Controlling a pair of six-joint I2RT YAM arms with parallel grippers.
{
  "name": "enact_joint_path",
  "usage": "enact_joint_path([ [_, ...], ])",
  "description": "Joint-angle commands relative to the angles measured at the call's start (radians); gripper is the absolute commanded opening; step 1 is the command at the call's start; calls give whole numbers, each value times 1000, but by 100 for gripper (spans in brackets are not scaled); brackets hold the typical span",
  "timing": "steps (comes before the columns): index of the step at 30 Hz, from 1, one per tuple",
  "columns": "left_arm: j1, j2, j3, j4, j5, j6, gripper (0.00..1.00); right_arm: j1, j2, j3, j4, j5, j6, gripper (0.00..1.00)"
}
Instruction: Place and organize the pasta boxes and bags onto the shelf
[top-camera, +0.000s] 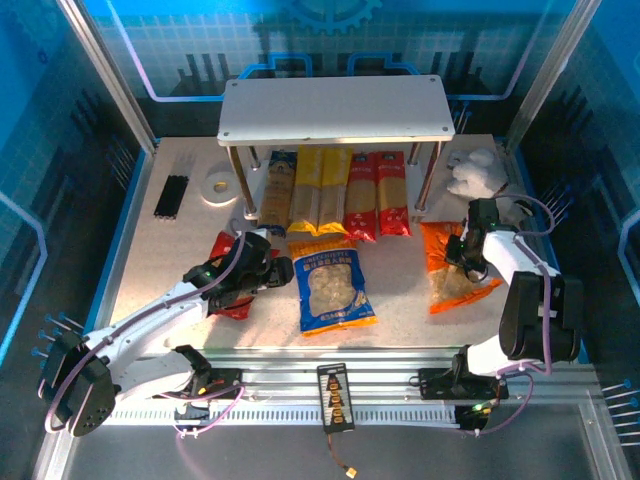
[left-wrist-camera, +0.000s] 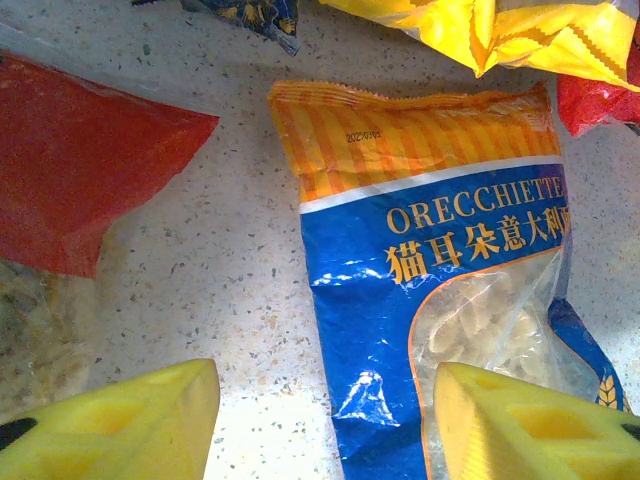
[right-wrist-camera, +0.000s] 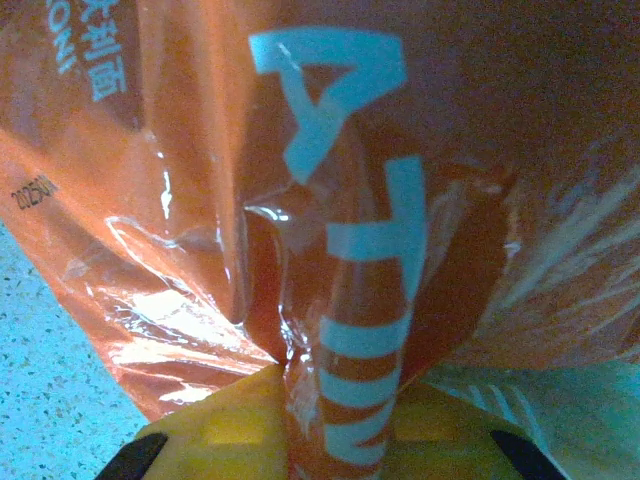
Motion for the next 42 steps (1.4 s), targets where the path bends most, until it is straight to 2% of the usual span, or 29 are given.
enact_joint_path([
  [1, -13, -16, 29, 10, 9, 1, 60, -8, -11, -38, -96, -38, 0, 0],
  [6, -19, -24, 32, 0, 4, 1, 60, -8, -77, -44, -102, -21, 11, 0],
  [19, -31, -5, 52, -7, -2, 1, 59, -9, -445, -17, -164, 29, 5, 0],
  [24, -36, 0, 55, -8, -6, 2, 59, -9, -535, 28, -216, 60, -7, 0],
  [32, -39, 25, 90, -21, -11, 19, 59, -9, -623, 244, -309, 70, -14, 0],
  [39, -41, 51, 145, -22, -7, 38, 60, -6, -562, 578, -375, 86, -35, 0],
  [42, -42, 64, 163, -24, -5, 48, 60, -5, -497, 718, -375, 56, -26, 0],
])
